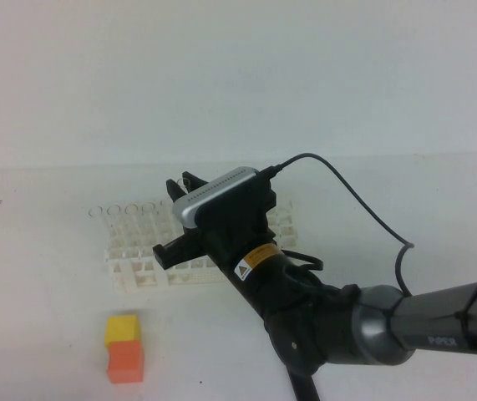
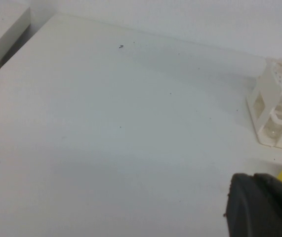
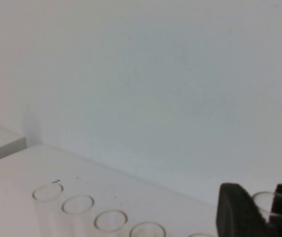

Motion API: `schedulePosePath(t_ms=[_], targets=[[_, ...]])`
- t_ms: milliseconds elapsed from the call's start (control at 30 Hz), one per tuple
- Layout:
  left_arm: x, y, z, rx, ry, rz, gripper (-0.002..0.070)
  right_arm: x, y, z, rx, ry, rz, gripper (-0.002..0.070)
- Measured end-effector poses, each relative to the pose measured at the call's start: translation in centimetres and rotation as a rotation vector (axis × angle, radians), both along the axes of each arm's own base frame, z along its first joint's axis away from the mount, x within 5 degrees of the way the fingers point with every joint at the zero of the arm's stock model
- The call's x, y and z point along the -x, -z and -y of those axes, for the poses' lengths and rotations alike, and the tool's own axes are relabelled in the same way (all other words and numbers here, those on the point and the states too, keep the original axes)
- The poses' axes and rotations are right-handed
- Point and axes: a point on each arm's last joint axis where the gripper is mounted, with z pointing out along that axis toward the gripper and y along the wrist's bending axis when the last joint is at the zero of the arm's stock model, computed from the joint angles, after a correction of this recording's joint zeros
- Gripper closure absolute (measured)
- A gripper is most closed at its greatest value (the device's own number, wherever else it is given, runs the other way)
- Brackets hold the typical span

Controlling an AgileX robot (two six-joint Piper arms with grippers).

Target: Place the test tubes

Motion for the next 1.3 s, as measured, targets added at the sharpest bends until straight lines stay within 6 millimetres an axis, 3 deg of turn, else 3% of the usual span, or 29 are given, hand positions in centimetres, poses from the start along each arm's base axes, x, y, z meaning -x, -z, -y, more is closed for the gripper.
schedulePosePath(t_ms=[533, 1300], targets=[[0.0, 0.0, 0.0, -0.003, 0.000, 0.000, 0.0676, 0.0, 2.7, -0.2, 0.007, 0.032, -0.019, 0.0552], [0.0, 0.0, 0.0, -0.003, 0.000, 0.000, 0.0676, 0.0, 3.0, -0.4, 0.010, 0.050, 0.008, 0.0532]])
